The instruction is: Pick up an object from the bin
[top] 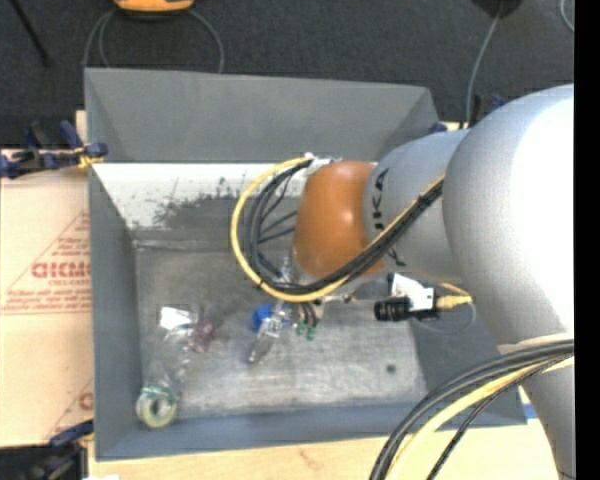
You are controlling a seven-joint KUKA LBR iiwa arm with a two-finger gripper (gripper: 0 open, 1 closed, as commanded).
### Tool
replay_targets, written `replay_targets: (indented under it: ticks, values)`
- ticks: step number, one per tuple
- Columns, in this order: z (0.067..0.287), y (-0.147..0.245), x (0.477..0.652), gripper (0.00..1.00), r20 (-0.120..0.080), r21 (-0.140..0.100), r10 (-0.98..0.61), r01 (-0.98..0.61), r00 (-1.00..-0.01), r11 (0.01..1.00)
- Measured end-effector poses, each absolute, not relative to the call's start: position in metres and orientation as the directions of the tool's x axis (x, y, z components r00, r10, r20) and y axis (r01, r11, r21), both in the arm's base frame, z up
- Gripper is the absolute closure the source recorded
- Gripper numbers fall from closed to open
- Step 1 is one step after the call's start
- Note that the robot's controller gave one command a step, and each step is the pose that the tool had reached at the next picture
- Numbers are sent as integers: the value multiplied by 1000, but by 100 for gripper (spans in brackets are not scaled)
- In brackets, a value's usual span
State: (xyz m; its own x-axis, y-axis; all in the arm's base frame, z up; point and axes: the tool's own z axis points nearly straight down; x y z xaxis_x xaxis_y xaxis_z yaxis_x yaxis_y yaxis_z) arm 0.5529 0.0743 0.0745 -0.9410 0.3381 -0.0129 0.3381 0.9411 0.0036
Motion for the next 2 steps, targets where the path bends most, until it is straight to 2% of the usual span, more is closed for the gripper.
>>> replay_targets:
  ticks: [1, 2]
  values:
    - [78, 75, 556, 100, -21, 10, 342, 341, -940, 940]
    - [77, 75, 625, 100, -8, 2, 117, 117, -993, 993]
